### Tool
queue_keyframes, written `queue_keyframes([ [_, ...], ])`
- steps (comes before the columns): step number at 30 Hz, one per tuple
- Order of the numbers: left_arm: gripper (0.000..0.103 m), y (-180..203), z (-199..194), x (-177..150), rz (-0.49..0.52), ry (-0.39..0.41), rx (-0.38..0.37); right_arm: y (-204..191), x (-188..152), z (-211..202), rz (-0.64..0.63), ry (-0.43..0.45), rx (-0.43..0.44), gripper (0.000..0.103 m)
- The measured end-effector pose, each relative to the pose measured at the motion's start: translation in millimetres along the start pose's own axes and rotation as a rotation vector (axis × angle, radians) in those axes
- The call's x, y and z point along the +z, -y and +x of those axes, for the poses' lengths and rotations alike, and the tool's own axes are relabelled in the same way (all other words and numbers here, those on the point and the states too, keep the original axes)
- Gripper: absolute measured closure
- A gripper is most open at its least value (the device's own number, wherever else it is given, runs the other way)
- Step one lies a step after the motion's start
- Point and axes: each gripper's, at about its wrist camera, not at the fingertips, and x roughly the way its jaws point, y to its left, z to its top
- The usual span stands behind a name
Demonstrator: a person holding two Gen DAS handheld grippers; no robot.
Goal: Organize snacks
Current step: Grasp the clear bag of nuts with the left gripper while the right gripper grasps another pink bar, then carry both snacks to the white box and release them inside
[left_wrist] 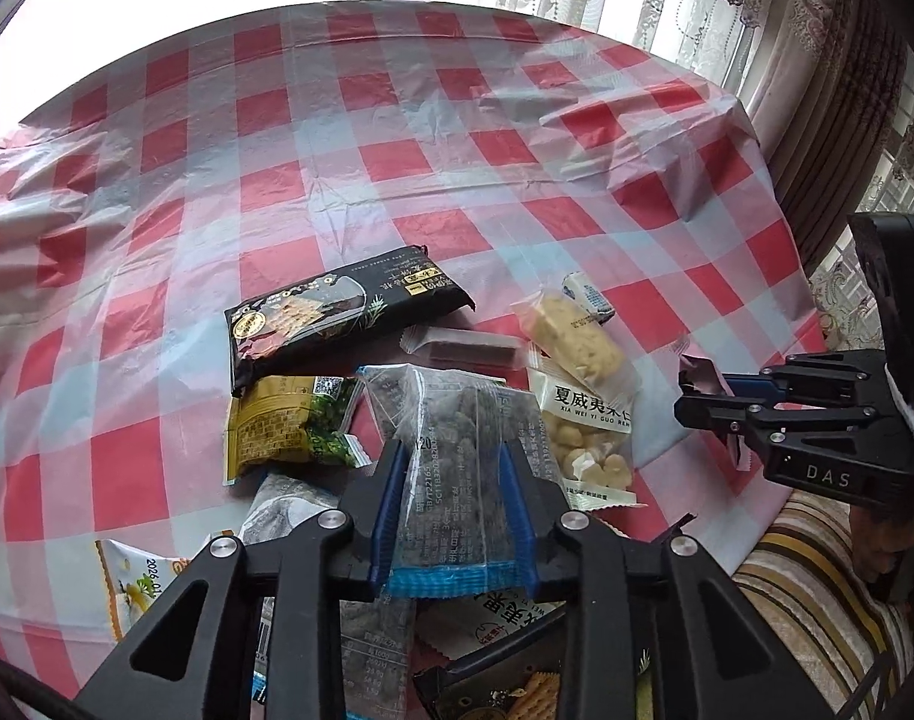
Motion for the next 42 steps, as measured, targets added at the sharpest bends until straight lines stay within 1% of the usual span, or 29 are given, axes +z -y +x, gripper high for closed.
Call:
queue_keyframes([
  [7,0.078,1,-15,0,-0.026,0.041,0.009,16,-12,-14,0.077,0.033,0.019,0.080],
  [11,0.082,4,-20,0,-0.028,0.048,0.013,23,-20,-24,0.100,0.050,0.024,0.080],
  [15,0.086,9,-26,-2,-0.030,0.056,0.000,30,-28,-34,0.127,0.064,0.025,0.080],
  [16,0.088,10,-28,-2,-0.035,0.063,-0.003,32,-30,-36,0.133,0.067,0.025,0.080],
  [17,0.098,9,-29,-2,-0.045,0.063,-0.007,34,-32,-38,0.140,0.071,0.025,0.080],
  [20,0.098,8,-30,-3,-0.069,0.062,-0.013,41,-37,-45,0.160,0.084,0.027,0.080],
  [25,0.096,2,-28,-7,-0.126,0.025,-0.030,51,-48,-56,0.186,0.096,0.021,0.080],
  [26,0.094,1,-27,-7,-0.141,0.018,-0.022,54,-51,-59,0.192,0.100,0.018,0.080],
  [28,0.081,-2,-24,-9,-0.172,-0.014,0.009,59,-57,-65,0.205,0.107,0.013,0.080],
  [29,0.067,-4,-23,-10,-0.184,-0.026,0.014,62,-61,-69,0.212,0.110,0.008,0.080],
  [30,0.057,-5,-21,-11,-0.194,-0.037,0.011,65,-65,-72,0.218,0.112,0.001,0.080],
  [33,0.051,-1,-15,-10,-0.193,-0.072,0.006,76,-78,-83,0.238,0.119,-0.026,0.080],
  [35,0.047,4,-8,-7,-0.191,-0.108,0.024,84,-87,-91,0.256,0.127,-0.048,0.080],
  [37,0.044,11,-5,-2,-0.177,-0.113,0.040,93,-96,-99,0.274,0.134,-0.073,0.080],
  [39,0.029,19,0,4,-0.161,-0.124,0.050,101,-104,-106,0.293,0.142,-0.091,0.080],
  [42,0.028,24,11,15,-0.164,-0.145,0.100,111,-115,-116,0.314,0.153,-0.116,0.080],
])
